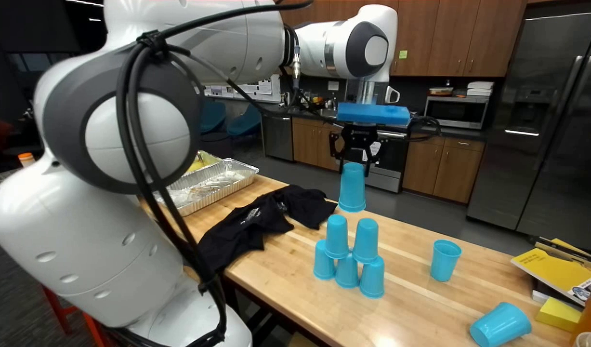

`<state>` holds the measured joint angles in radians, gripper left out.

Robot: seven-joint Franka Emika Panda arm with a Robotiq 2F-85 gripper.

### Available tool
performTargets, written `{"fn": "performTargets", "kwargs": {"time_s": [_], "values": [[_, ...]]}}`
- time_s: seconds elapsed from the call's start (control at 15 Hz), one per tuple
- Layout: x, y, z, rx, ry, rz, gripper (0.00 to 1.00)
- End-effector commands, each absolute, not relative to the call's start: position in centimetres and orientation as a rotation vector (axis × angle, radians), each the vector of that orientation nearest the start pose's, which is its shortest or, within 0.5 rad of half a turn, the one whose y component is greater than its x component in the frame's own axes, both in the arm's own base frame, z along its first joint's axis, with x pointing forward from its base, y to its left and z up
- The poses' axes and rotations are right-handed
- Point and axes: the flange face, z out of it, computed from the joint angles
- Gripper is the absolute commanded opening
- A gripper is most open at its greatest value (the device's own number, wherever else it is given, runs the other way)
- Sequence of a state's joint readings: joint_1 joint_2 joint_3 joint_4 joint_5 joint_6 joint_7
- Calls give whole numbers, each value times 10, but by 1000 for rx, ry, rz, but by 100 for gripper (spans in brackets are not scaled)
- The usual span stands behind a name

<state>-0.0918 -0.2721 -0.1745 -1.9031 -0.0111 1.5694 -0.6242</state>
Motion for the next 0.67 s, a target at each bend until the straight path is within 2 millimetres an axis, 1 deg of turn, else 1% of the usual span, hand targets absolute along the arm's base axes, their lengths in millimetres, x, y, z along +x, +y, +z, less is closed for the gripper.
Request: {"fn": "performTargets", "kwargs": {"time_s": [0.0, 0.27, 0.6], "values": [[438, -136, 609, -3035, -562, 67, 38], [440, -139, 595, -3031, -562, 96, 38], [448, -145, 576, -3025, -544, 135, 38]]}}
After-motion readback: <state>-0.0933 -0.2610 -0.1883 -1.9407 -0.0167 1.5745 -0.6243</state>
